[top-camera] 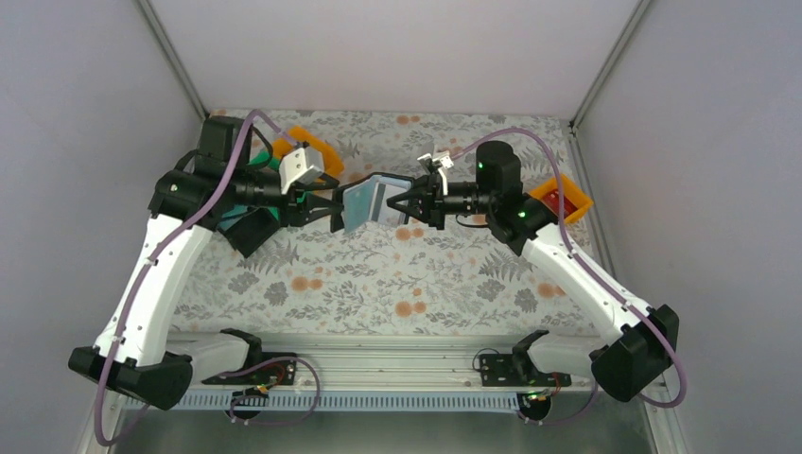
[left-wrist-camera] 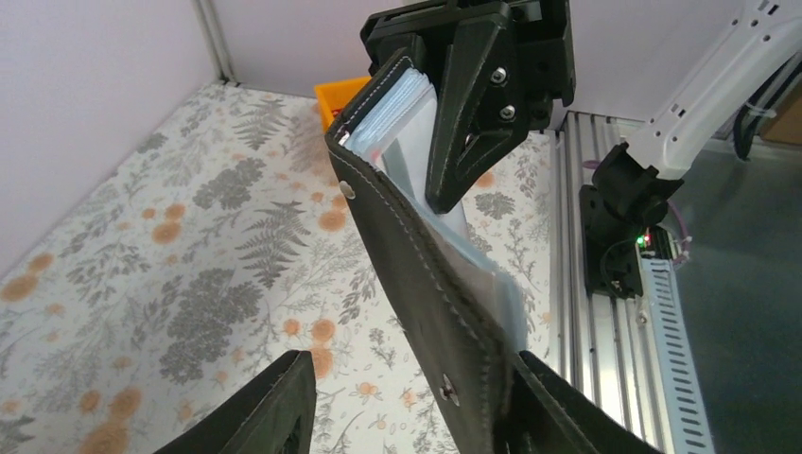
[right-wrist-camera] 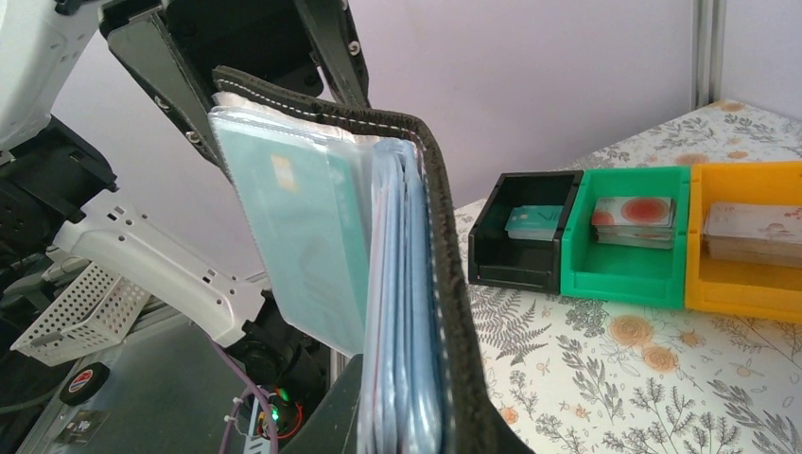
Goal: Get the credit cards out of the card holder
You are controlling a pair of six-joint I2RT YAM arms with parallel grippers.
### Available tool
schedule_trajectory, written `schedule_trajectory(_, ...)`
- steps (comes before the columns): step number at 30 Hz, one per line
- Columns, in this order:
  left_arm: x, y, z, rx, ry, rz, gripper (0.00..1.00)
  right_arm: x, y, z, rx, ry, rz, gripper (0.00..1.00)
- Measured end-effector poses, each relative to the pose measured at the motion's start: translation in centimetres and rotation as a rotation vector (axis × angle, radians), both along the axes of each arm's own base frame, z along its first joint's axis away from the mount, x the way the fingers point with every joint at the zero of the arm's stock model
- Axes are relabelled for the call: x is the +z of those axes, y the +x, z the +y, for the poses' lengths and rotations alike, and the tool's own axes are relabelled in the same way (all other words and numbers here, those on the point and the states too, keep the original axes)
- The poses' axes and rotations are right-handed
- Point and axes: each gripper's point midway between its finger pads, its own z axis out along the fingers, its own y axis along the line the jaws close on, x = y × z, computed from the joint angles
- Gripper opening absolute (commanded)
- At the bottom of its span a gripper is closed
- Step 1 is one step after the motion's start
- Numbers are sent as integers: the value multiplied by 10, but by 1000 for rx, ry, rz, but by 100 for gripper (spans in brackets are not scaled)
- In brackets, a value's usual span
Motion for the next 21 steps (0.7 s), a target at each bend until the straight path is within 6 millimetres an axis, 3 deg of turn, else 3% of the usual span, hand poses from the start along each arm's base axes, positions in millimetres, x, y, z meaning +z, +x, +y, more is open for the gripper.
schedule_trajectory(5, -4, 4, -5, -19, -15, 38, 53, 0, -1, 0, 3, -1, 3, 4)
schedule_trajectory(15, -1, 3, -10, -55, -50, 64, 78, 0, -2, 0, 11, -1, 7, 4)
schedule_trajectory(21, 1, 2, -11, -67, -65, 66, 78, 2, -3, 0, 17, 1, 7, 4)
